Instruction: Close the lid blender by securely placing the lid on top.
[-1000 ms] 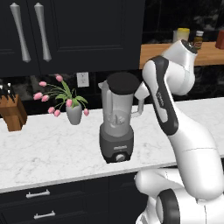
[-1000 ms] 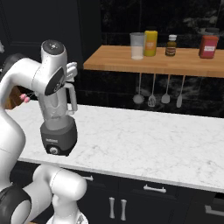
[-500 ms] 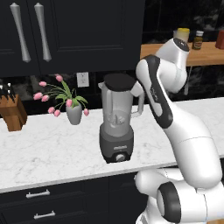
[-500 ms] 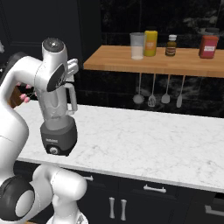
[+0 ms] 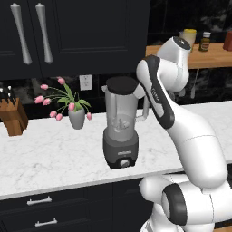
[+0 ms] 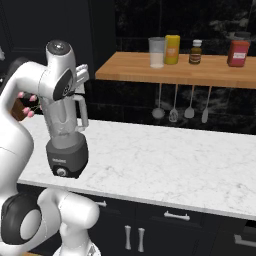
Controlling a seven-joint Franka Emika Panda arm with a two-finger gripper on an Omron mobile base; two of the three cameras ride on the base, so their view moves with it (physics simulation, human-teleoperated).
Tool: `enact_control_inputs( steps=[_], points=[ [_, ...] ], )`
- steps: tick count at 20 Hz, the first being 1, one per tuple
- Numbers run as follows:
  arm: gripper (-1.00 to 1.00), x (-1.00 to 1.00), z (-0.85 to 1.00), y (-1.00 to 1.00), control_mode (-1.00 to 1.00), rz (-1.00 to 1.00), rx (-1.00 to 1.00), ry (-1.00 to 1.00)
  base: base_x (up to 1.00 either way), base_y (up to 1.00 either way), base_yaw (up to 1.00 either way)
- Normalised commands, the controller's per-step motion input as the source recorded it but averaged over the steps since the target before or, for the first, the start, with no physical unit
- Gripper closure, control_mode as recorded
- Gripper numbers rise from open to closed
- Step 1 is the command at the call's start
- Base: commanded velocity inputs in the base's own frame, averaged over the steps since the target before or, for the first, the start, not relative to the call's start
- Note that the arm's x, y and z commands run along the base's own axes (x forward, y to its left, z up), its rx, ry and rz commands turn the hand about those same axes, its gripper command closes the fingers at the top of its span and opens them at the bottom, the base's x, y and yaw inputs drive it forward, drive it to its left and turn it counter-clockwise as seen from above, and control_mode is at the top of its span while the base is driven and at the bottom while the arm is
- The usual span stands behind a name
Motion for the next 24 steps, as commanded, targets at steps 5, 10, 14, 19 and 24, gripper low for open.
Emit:
enact_control_inputs(
  steps=[5,10,14,19,24],
  points=[
    [1.0,0.09,0.0,0.18,-1.0,-0.07,0.0,0.0,0.0,0.0,0.0],
    [1.0,0.0,-0.1,0.2,-1.0,-0.06,-0.02,0.0,0.0,0.0,0.0],
    [1.0,0.0,-0.22,0.09,-1.0,-0.06,-0.03,0.03,0.0,0.0,0.0],
    [1.0,0.0,-0.25,0.0,-1.0,-0.07,-0.04,0.13,0.0,0.0,0.0],
    [1.0,0.0,-0.26,0.0,-1.0,-0.06,-0.04,0.21,0.0,0.0,0.0]
  ],
)
